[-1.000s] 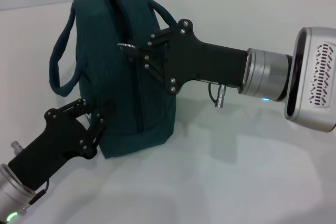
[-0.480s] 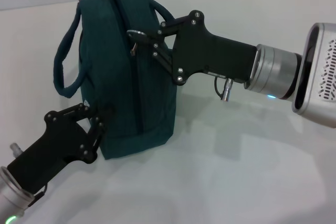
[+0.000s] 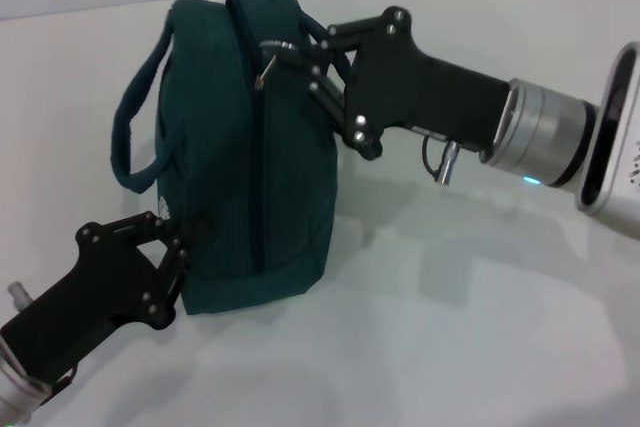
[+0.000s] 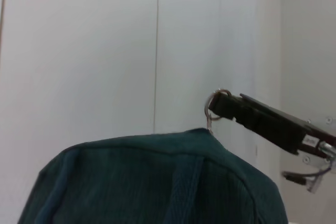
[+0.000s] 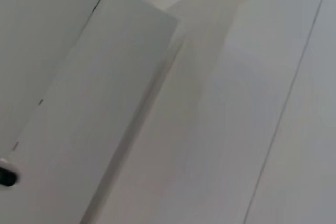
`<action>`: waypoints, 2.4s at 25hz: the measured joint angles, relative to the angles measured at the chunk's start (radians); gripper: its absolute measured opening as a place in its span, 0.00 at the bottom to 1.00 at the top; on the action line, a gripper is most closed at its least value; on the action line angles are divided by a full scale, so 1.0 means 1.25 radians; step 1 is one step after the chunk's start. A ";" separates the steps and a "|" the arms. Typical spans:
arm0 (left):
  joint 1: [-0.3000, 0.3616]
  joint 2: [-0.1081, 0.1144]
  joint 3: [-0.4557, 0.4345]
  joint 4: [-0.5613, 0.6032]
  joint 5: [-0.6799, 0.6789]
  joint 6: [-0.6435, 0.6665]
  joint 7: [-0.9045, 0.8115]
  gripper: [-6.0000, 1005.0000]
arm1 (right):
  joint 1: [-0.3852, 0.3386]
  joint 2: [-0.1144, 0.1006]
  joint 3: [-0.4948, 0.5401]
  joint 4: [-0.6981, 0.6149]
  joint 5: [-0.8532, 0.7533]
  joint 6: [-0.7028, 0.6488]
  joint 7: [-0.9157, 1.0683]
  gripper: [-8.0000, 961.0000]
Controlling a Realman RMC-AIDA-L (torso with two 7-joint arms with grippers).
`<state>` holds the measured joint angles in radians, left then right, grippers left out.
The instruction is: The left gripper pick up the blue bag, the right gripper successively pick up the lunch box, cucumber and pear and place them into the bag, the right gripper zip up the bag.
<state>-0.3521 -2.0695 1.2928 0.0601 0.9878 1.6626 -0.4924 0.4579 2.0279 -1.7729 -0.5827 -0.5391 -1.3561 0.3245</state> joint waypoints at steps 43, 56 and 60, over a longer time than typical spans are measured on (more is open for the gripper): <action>0.020 0.036 -0.007 0.100 -0.035 0.023 -0.242 0.13 | -0.069 -0.004 0.035 0.001 0.021 -0.027 -0.045 0.02; -0.071 0.042 -0.004 0.146 -0.004 0.005 -0.387 0.43 | -0.062 -0.001 0.012 0.000 0.023 -0.045 -0.075 0.02; -0.099 0.036 -0.006 0.151 0.020 -0.018 -0.410 0.55 | -0.062 -0.001 0.012 0.003 0.025 -0.056 -0.079 0.02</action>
<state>-0.4753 -2.0243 1.2853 0.2486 1.0128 1.6396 -1.0050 0.3804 2.0263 -1.7579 -0.5784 -0.5081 -1.4261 0.2260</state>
